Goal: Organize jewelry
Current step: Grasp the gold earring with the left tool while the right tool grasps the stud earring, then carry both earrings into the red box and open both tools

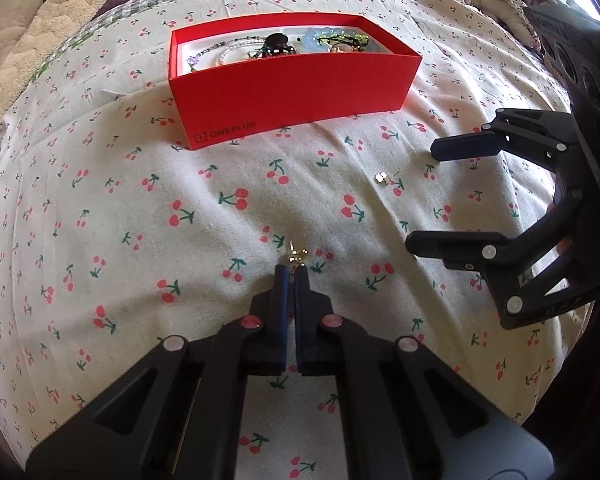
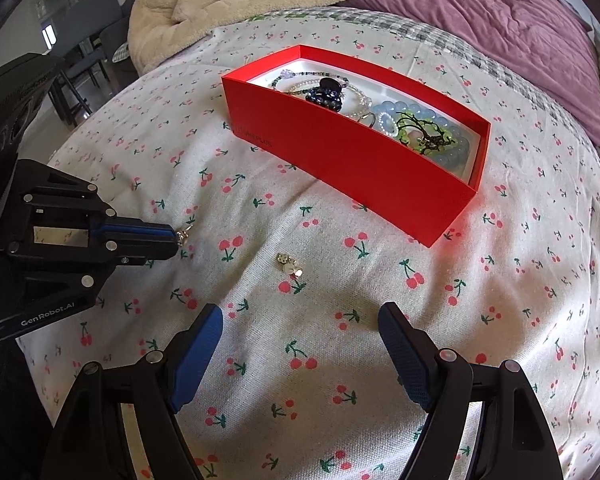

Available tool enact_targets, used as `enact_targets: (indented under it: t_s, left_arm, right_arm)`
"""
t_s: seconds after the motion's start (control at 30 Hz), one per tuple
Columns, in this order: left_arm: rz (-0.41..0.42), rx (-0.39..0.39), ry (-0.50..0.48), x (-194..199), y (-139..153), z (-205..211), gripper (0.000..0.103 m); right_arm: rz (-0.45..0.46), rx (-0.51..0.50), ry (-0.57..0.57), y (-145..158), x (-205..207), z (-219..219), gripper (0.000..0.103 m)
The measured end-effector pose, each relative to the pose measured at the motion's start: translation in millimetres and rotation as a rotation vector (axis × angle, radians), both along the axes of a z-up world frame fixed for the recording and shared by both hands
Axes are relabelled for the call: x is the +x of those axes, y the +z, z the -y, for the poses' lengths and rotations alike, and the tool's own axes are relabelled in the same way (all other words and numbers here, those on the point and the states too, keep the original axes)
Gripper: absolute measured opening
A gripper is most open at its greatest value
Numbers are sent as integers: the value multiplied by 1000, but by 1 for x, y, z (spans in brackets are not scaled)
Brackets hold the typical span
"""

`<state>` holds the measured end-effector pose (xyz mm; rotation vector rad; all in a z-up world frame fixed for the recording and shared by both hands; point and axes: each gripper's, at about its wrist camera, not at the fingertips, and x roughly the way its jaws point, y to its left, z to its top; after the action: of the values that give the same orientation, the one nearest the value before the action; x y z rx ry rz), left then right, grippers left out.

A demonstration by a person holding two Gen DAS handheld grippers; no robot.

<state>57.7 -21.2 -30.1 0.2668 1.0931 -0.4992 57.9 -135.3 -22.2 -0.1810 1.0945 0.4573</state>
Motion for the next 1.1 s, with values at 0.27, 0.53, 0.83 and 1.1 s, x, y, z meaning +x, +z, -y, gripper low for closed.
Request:
enact_targets:
  t_s: [0.27, 0.53, 0.83, 1.1]
  left_arm:
    - [-3, -1, -13, -4, 1, -6, 3]
    - [-12, -9, -45, -7, 1, -2, 21]
    - [-13, -12, -42, -2, -1, 3, 25]
    - [0, -14, -22, 3, -6, 11, 27]
  right_arm:
    - [11, 10, 6, -3, 9, -5, 71]
    - [12, 0, 53, -10, 16, -20, 50]
    - [-16, 21, 36, -11, 22, -23, 10]
    - [3, 29, 12, -1, 19, -19, 9]
